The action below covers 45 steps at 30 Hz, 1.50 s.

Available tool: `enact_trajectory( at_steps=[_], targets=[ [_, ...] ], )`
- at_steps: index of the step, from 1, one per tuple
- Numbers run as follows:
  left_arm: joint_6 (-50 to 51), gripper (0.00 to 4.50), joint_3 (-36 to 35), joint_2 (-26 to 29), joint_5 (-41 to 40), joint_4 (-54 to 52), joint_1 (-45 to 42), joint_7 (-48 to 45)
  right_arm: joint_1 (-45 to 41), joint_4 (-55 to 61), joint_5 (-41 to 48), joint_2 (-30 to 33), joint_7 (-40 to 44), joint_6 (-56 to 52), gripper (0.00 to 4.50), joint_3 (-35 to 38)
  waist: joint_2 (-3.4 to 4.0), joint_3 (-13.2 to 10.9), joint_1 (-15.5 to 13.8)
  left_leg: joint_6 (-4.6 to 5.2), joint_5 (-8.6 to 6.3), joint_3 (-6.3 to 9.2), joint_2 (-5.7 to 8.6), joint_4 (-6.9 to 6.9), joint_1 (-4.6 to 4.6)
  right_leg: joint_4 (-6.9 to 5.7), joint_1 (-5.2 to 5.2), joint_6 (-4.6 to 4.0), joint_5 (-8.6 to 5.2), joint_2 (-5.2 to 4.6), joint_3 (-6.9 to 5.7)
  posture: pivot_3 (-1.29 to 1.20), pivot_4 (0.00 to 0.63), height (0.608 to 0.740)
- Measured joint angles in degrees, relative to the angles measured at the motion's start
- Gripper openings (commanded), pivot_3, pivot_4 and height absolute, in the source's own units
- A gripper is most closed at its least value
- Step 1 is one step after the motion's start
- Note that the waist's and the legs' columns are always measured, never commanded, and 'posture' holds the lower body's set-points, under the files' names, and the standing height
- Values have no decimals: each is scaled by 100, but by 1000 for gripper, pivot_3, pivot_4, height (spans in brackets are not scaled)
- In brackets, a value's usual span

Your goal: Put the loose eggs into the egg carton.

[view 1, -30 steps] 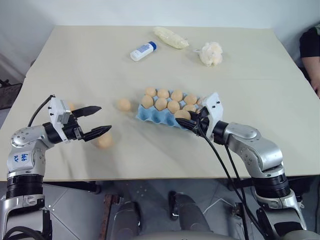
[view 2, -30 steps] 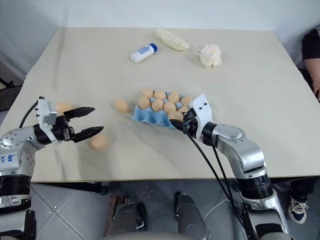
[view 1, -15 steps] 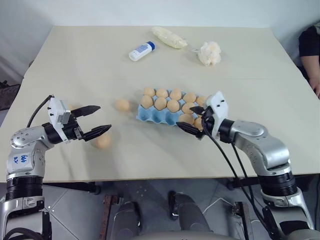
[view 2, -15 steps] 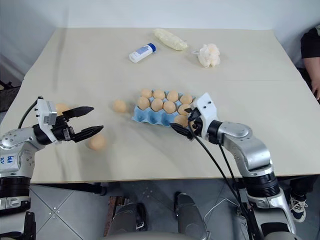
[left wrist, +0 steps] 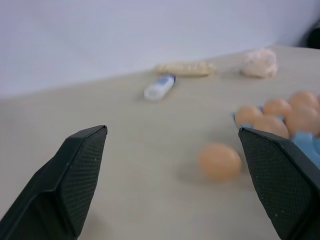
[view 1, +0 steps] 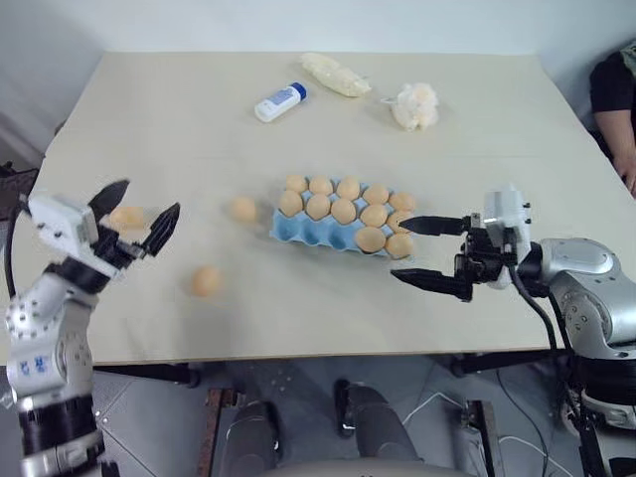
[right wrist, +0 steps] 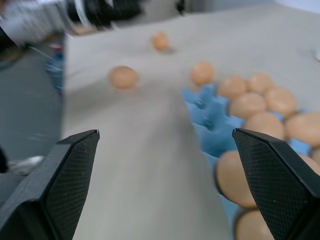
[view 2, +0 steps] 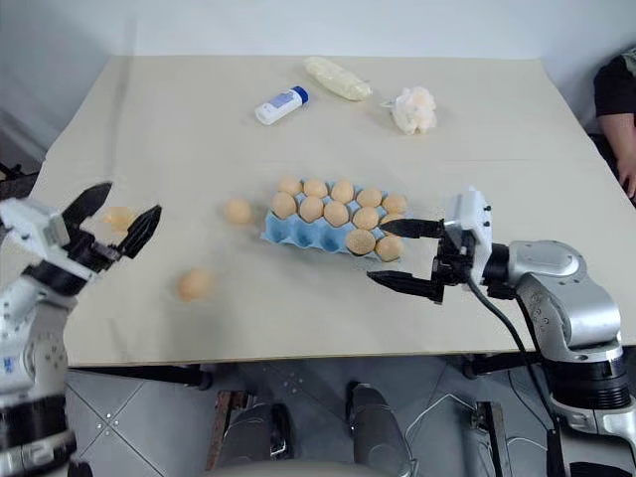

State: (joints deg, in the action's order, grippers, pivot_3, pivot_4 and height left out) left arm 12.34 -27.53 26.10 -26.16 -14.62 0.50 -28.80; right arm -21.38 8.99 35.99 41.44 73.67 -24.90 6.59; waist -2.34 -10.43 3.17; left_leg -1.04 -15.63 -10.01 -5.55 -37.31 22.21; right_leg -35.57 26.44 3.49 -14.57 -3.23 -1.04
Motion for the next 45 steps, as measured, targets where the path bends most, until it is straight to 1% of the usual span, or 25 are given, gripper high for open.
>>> enact_trajectory(
  at_steps=[2, 3, 5, 8, 11, 14, 17, 20, 24, 28, 32, 40, 41, 42, 43, 45],
  targets=[
    [277, 4500, 8, -94, 3, -413, 377, 285, -85, -288, -4, 28, 328, 220, 4463, 9, -2, 0, -2, -5, 2, 1, 0, -6, -3, -1, -3, -5, -2, 0, 2, 0, 150, 740],
    [387, 4500, 5, -97, 18, -616, 505, 420, -141, -440, -14, 28, 474, 333, 4463, -11, -3, -1, -8, -29, -3, 3, 3, -6, -3, 4, -6, -20, -9, -1, 0, 0, 150, 740],
    [449, 4500, -2, -248, 45, -1012, 738, 678, -277, -722, -73, 35, 713, 507, 4463, -43, -3, -1, -10, -23, 4, 15, 17, -6, -6, 12, -11, -71, -30, -10, 10, 0, 150, 740],
    [398, 4500, 50, -733, 46, -1475, 1063, 1003, -364, -998, -162, 36, 901, 752, 4463, -113, -3, -1, 0, -8, 8, 29, 36, -8, -8, 22, -18, -70, -26, -26, 28, 0, 150, 740],
    [296, 4500, 287, -1102, 65, -1949, 1592, 1129, -445, -1177, -170, 33, 999, 820, 4463, -172, -4, -1, 30, 5, 5, 18, 46, -7, -8, 33, -17, -57, -19, -30, 46, 0, 150, 740],
    [-101, 4500, 407, -1421, 243, -2070, 1899, 1200, -506, -1246, -161, 32, 1118, 823, 4463, -190, -5, -1, 22, 6, 4, 23, 47, -7, -8, 38, -17, -57, -19, -28, 45, 0, 150, 740],
    [-456, 4500, 419, -1681, 468, -2020, 1912, 1406, -534, -1352, -136, 32, 1209, 838, 4463, -191, -5, -1, 12, 7, 4, 80, 81, -8, -7, 45, -25, -58, -18, -26, 46, 0, 150, 740],
    [-723, 4500, 596, -1861, 702, -1811, 1900, 1514, -553, -1398, -133, 33, 1249, 842, 4463, -191, -4, -1, 15, 15, 1, 107, 85, -8, -13, 85, -60, -52, -8, -24, 31, 0, 150, 740],
    [-767, 4500, 899, -1910, 951, -1573, 1787, 1625, -680, -1415, -133, 33, 1252, 844, 4463, -190, -4, -1, 19, 28, -6, 114, 83, -3, -11, 127, -82, -45, 5, -25, 16, 0, 150, 740],
    [-701, 4500, 1089, -1912, 1073, -1465, 1499, 1756, -688, -1404, -137, 19, 1213, 825, 4463, -190, -3, -1, -3, 34, -10, 116, 82, 6, -10, 137, -86, -42, 7, -28, 10, 0, 150, 740],
    [-245, 4500, 1366, -1804, 1208, -1048, 1186, 1808, -645, -1336, -162, -22, 1062, 787, 4463, -192, -1, 0, -16, 36, -12, 121, 80, 7, -8, 136, -86, -38, 10, -28, 1, 0, 150, 740],
    [217, 4500, 1612, -1579, 1345, -988, 1146, 1826, -432, -1141, -164, -17, 897, 710, 4463, -186, 0, 0, -15, 29, -22, 122, 77, 9, -9, 135, -85, -29, 15, -28, -2, 0, 150, 740],
    [262, 4188, 1651, -1576, 1357, -992, 1142, 1826, -428, -1128, -164, -17, 882, 710, 4500, -185, 0, 0, -15, 29, -22, 122, 77, 8, -9, 135, -85, -29, 15, -28, -1, 0, 150, 740],
    [357, 4070, 1710, -1533, 1382, -998, 1136, 1825, -423, -1128, -164, -16, 862, 710, 4500, -185, 0, 0, -16, 29, -22, 122, 78, 7, -9, 135, -86, -29, 15, -29, -1, 0, 150, 740],
    [462, 3836, 1777, -1428, 1440, -1003, 1136, 1821, -417, -1128, -164, -16, 839, 710, 4500, -185, 0, 0, -16, 29, -22, 122, 78, 6, -9, 135, -86, -32, 13, -28, -1, 0, 150, 740],
    [575, 3216, 1807, -1370, 1535, -1029, 1129, 1846, -408, -1128, -165, -13, 813, 710, 4500, -183, 1, 0, -11, 29, -22, 121, 78, 7, -10, 135, -86, -39, 9, -29, 0, 0, 150, 740]
  ],
)
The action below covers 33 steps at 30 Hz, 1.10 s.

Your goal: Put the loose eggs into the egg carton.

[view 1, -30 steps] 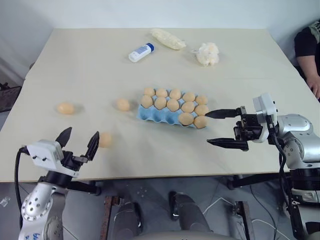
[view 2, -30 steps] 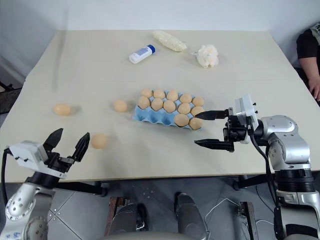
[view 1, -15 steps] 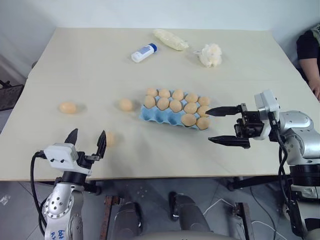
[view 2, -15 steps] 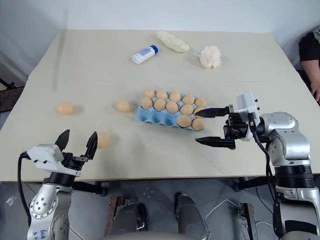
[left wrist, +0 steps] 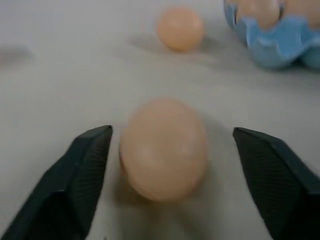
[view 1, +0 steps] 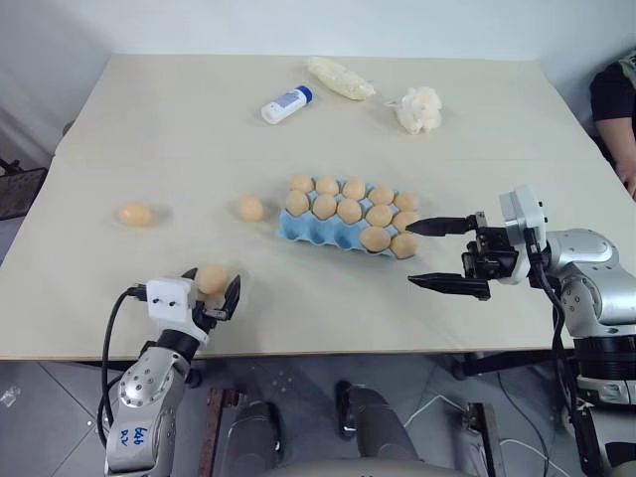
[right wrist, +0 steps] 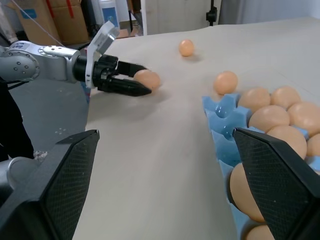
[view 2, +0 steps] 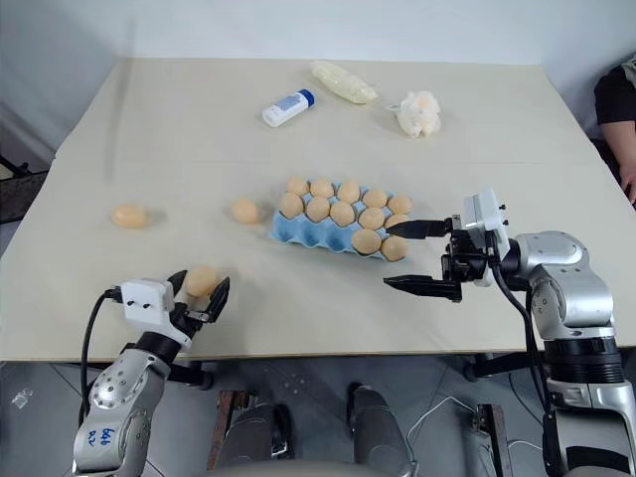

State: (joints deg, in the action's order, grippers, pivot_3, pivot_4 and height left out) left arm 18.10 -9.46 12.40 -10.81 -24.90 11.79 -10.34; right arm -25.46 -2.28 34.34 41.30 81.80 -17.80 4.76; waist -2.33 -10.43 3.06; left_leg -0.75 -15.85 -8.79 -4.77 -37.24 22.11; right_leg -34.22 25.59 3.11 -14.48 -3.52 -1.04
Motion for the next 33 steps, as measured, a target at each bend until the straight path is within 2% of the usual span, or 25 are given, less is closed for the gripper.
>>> enact_trajectory(
  at_steps=[4, 5, 11, 19, 22, 24, 26, 27, 33],
  targets=[
    [215, 1954, 123, -10, 29, -179, -111, 91, 3, 0, -4, 6, -27, 4, 4500, 3, 0, 0, -10, 0, 0, 0, 1, 1, 1, 0, 0, 0, 0, -1, -1, 0, 150, 740],
    [275, 1765, 148, -10, 30, -206, -189, 105, 3, 0, -6, 6, -34, 4, 4500, 3, 0, 0, -13, 0, 0, 1, 0, 0, 1, 0, 0, 1, 1, -1, -1, 0, 150, 740],
    [432, 1719, 118, 115, -45, -356, -538, 16, 62, -3, -4, 59, -39, 31, 4500, 47, 0, 0, -34, 1, 1, 2, -1, 1, 0, -2, 0, 13, 8, 2, -3, 0, 150, 740],
    [365, 1719, -811, 1028, -855, 235, -1516, -896, 250, -10, 33, 65, -48, 163, 4500, 309, 6, -1, -65, 1, 3, 0, 1, -7, -2, -16, 0, 15, 8, 1, -1, 0, 150, 740],
    [395, 1719, -812, 1577, -1166, 987, -2561, -1582, 446, 24, 20, 66, -183, 162, 4500, 391, 5, -1, -157, -6, 8, -14, 1, -22, 13, -20, 2, 12, 8, 3, -26, 0, 150, 740],
    [360, 1719, -689, 1789, -1286, 1302, -3209, -2055, 511, 105, 20, 63, -293, 161, 4500, 428, 14, 2, -176, -4, 7, -27, 6, -14, 7, -17, -2, 12, 8, -6, -17, 0, 150, 740],
    [229, 1719, -411, 1776, -1322, 1584, -3571, -2415, 571, 203, 21, 62, -365, 162, 4500, 452, 23, 8, -166, 6, 0, -30, 10, -10, 2, -13, -4, 34, 21, -9, -5, 0, 150, 740],
    [140, 1719, -213, 1727, -1316, 1862, -3760, -2608, 609, 237, 21, 63, -404, 162, 4500, 466, 23, 7, -165, 27, 7, -38, 10, -12, 4, -14, -4, 94, 55, -7, -7, 0, 150, 740],
    [-321, 1719, 577, 1251, -1143, 3375, -4970, -3419, 945, 505, 32, 75, -674, 161, 4500, 601, 25, 5, -166, 24, 7, -43, -1, -3, 12, -7, 4, 91, 52, 9, -19, 0, 150, 740]
  ],
)
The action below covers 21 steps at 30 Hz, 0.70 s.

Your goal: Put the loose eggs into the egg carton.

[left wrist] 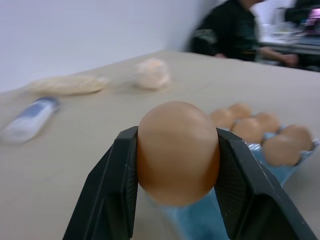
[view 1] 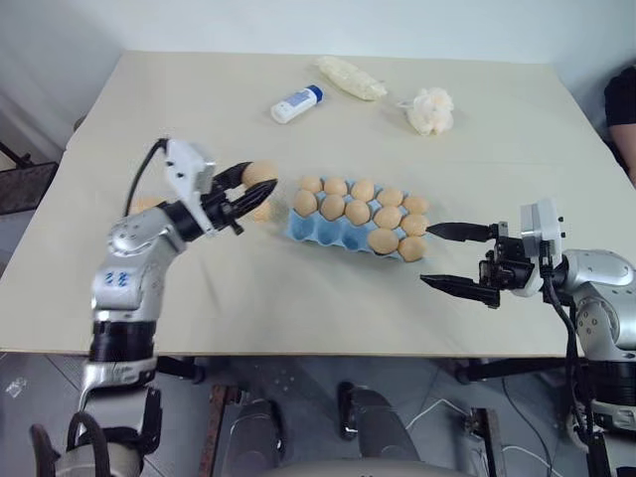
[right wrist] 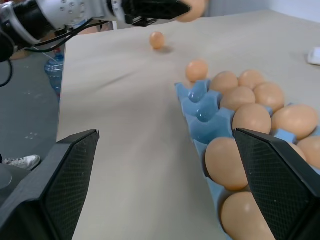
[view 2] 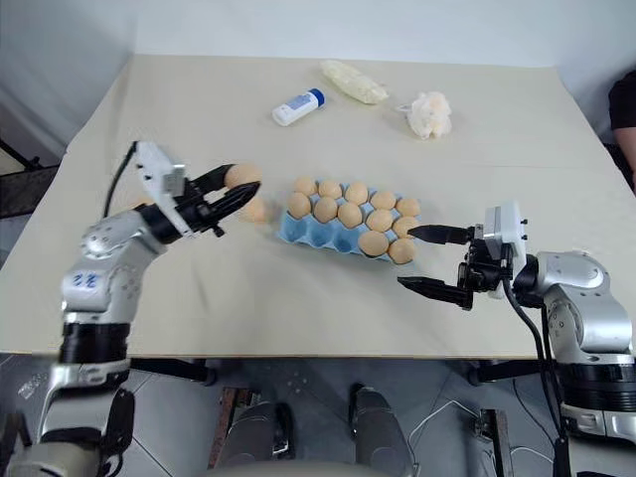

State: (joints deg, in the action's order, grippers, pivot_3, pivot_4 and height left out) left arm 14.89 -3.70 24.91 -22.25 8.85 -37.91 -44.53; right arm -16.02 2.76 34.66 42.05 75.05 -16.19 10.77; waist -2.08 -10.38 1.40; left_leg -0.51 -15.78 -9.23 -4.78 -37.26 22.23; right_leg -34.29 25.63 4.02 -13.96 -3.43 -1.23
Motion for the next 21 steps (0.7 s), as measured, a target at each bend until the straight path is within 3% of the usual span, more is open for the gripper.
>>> enact_trajectory(
  at_steps=[9, 21],
  targets=[
    [-686, 1719, 766, -898, 397, 1674, -789, -840, 610, 541, 65, -2, -461, -4, 4500, 312, 0, -1, 8, 5, 0, 2, 4, -14, 3, 3, -2, 6, 2, 0, 2, 0, 150, 740],
    [-1540, 1719, 1045, -1467, 998, 3222, -1456, -1155, 1033, 891, 97, -2, -851, -6, 4500, 514, -1, -2, 4, 10, 1, 11, 7, -12, 7, 8, -4, 9, 4, -1, -3, 0, 150, 740]
  ],
)
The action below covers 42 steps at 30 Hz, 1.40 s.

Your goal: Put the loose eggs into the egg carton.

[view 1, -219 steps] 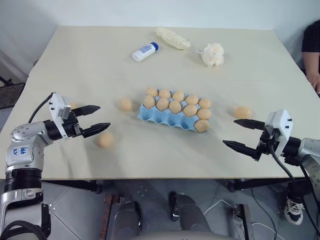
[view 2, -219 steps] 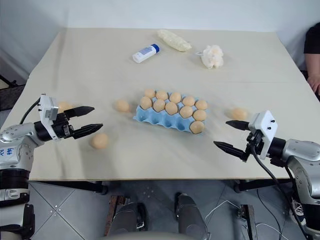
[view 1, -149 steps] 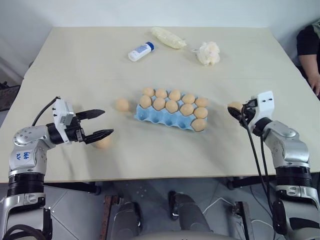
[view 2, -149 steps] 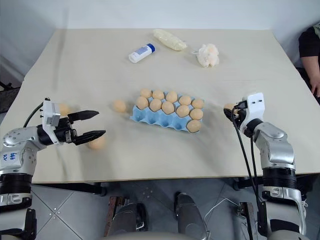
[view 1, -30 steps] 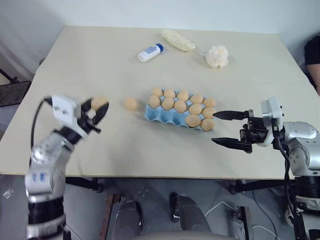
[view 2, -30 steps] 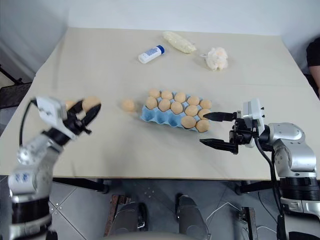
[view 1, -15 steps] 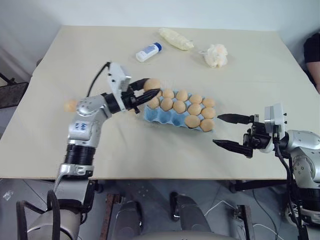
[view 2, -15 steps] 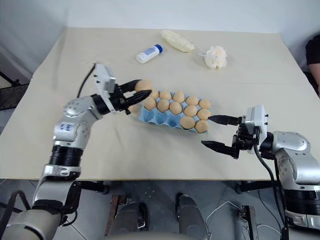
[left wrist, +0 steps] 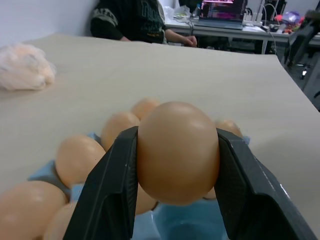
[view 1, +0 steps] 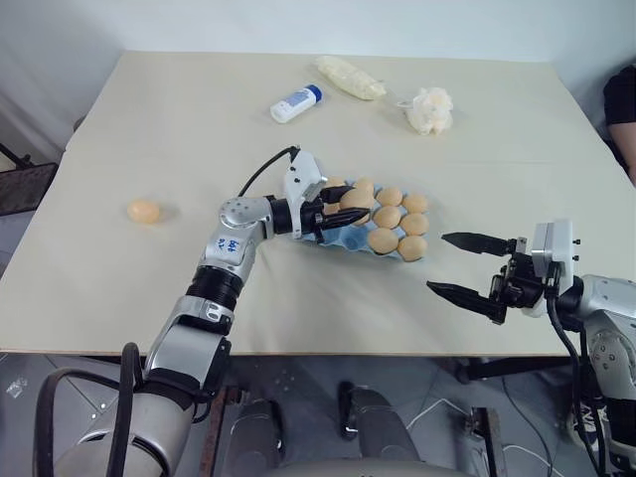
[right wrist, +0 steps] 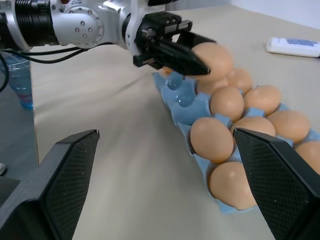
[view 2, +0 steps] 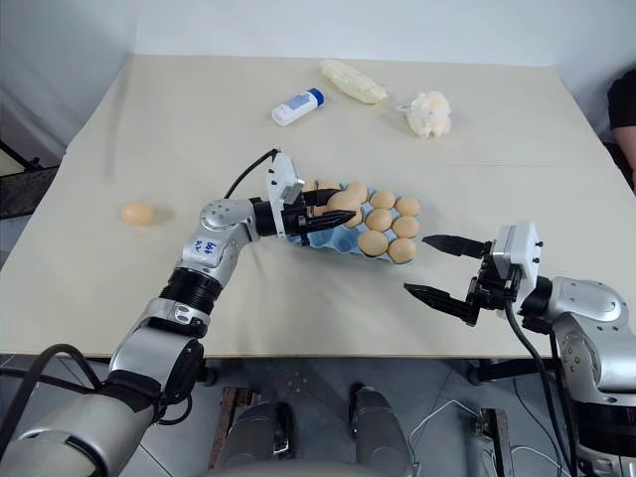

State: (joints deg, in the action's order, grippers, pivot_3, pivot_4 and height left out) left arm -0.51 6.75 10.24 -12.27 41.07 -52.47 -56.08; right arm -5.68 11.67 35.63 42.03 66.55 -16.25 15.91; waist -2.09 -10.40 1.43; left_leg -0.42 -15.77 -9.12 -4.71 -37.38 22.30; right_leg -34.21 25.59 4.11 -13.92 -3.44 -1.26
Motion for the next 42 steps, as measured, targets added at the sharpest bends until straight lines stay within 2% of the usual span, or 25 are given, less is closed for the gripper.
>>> enact_trajectory(
  at_steps=[3, 5, 12, 22, 28, 35, 42],
  targets=[
    [-94, 1719, 80, -34, 175, 196, -70, -7, 79, 90, 14, 0, -88, -3, 4500, 38, 0, 0, -2, 1, 0, 1, 1, -3, 2, 1, 0, 0, 0, -1, 0, 0, 150, 740],
    [-158, 2436, 108, -34, 287, 281, -99, -3, 165, 175, 24, 0, -123, -6, 4500, 40, 0, 0, 0, 2, 0, 1, 1, -3, 2, 1, 0, 1, 0, -1, 0, 0, 150, 740],
    [-217, 4476, 111, -52, 425, 302, -99, -95, 186, 176, 28, 2, -214, -11, 4500, 41, 0, 0, 0, 2, 0, 2, 1, -3, 2, 1, -1, 1, 0, 0, 0, 0, 150, 740],
    [-273, 4476, 47, -96, 449, 229, -100, 74, 25, 159, 25, 8, -214, -11, 4500, 39, 0, 0, 1, 4, 1, 3, 1, -3, 3, -1, -1, 1, 1, 0, -1, 0, 150, 740],
    [-111, 4476, -256, 53, 334, -255, -107, 286, -66, 105, 21, 8, -138, -11, 4500, 25, 0, 0, 4, 5, 1, 2, 0, -3, 3, -3, 0, 2, 1, 0, 0, 0, 150, 740],
    [-38, 4476, -799, 649, 291, -942, -70, 861, -277, -103, 1, 30, 5, -11, 4500, -8, 1, -1, 5, 5, 3, 1, 0, -5, -2, -16, -1, 2, 1, 0, 2, 0, 150, 740],
    [577, 4476, -1853, 1313, 119, -2242, 1091, 2160, -499, -377, -39, 59, 198, -13, 4500, -105, 3, -2, 10, 1, 5, -3, -5, -4, -12, -33, 0, 0, 0, 0, 6, 0, 150, 740]
  ],
)
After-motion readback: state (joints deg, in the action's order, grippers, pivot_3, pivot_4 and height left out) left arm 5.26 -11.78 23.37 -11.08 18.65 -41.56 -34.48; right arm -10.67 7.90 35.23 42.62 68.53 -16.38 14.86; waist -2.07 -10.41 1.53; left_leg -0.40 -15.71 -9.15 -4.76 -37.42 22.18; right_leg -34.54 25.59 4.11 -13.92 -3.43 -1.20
